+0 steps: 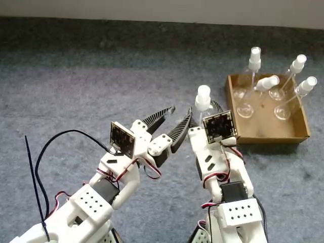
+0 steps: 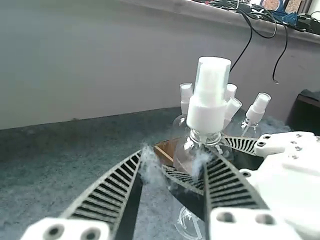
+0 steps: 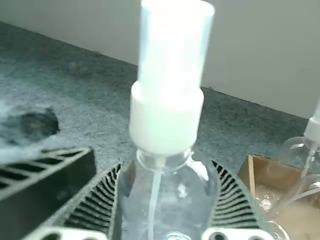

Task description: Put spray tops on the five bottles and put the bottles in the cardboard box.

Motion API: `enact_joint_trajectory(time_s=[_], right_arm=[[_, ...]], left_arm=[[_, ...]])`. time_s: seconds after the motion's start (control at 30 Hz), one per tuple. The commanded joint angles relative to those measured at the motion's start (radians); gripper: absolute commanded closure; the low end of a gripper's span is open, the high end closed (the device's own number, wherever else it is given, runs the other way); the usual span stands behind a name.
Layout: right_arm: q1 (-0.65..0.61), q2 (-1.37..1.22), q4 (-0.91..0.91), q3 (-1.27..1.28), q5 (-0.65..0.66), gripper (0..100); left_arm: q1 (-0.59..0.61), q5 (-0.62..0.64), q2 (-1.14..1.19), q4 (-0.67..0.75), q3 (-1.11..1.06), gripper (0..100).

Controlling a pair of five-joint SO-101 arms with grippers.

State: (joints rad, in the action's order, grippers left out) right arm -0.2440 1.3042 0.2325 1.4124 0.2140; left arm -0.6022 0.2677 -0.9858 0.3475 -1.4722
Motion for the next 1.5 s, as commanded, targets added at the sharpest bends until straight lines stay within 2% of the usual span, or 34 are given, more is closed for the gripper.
enact_joint_trajectory(time_s=[0.0,0.1,0.27,0.4,0.47,0.63,0.77,0.93,1.13,1.3,1.47], right_arm=[[0.051,0.01,-0.008,-0.079,-0.011,88.6],[0.108,0.008,-0.008,-0.085,-0.011,88.6],[0.274,0.01,-0.008,-0.093,-0.011,88.6],[0.349,0.004,-0.008,-0.163,-0.011,88.6],[0.363,0.004,-0.007,-0.197,-0.011,88.6],[0.429,0.001,-0.015,-0.272,-0.011,88.6],[0.504,-0.051,-0.147,-0.28,-0.011,88.6],[0.573,-0.246,-0.234,-0.289,-0.012,88.6],[0.688,-0.412,-0.367,-0.289,-0.229,88.6],[0.711,-0.481,-0.381,-0.288,-0.278,88.6],[0.711,-0.535,-0.556,-0.282,-0.275,88.6]], left_arm=[[-0.015,0.002,-0.008,-0.008,-0.001,85],[-0.015,0.002,-0.008,-0.009,-0.001,85],[-0.012,0.002,-0.005,-0.009,-0.002,86],[0.033,0.002,-0.008,-0.055,0.019,100],[0.048,0.005,-0.008,-0.063,0.025,97],[0.05,0.005,-0.008,-0.061,0.027,99],[0.051,0.003,-0.004,-0.06,0.027,99],[0.051,0.002,-0.002,-0.063,0.025,99],[0.053,0.002,-0.004,-0.063,0.013,99],[0.053,0.002,-0.002,-0.063,0.013,99],[0.053,0.002,-0.002,-0.063,0.012,99]])
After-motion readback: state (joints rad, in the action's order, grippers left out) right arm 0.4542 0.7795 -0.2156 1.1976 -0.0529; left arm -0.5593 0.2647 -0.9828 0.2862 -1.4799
